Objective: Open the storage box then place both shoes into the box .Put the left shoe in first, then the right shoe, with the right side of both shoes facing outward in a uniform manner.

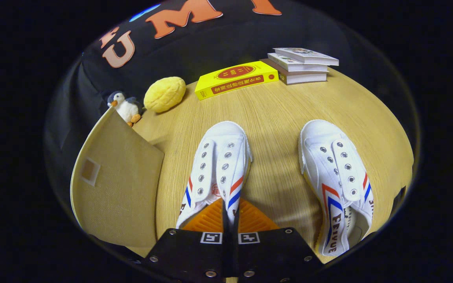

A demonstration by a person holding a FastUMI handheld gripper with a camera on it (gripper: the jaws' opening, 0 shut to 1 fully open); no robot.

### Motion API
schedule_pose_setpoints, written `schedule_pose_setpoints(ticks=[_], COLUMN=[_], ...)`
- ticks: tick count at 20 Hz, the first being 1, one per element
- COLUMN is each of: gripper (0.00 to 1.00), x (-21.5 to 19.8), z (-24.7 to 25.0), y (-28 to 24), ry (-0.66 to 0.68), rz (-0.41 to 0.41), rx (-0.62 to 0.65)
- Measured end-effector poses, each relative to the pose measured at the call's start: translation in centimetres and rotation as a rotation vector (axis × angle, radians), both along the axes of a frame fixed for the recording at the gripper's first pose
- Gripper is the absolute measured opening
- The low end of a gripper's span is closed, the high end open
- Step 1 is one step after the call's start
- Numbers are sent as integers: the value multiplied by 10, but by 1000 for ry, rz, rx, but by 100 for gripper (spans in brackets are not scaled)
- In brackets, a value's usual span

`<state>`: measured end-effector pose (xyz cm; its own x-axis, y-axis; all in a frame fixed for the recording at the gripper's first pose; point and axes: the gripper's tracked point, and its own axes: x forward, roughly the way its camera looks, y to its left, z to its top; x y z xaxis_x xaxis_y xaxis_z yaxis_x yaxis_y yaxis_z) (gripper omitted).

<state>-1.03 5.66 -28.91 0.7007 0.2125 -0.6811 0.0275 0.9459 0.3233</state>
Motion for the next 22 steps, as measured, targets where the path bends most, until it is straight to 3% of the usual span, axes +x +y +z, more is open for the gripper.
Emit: schedule_pose_setpoints(ticks=[3,7,12,17,22], gripper=[0,0,0,0,0], x=[1,3,5,-3,-22], z=[17,54,132,217,249], y=[4,3,14,67,158], ry=[-32,-70,-173,-292,-318], rz=[14,-23,-29,10,115], rx=[-62,-53,-68,-4,82])
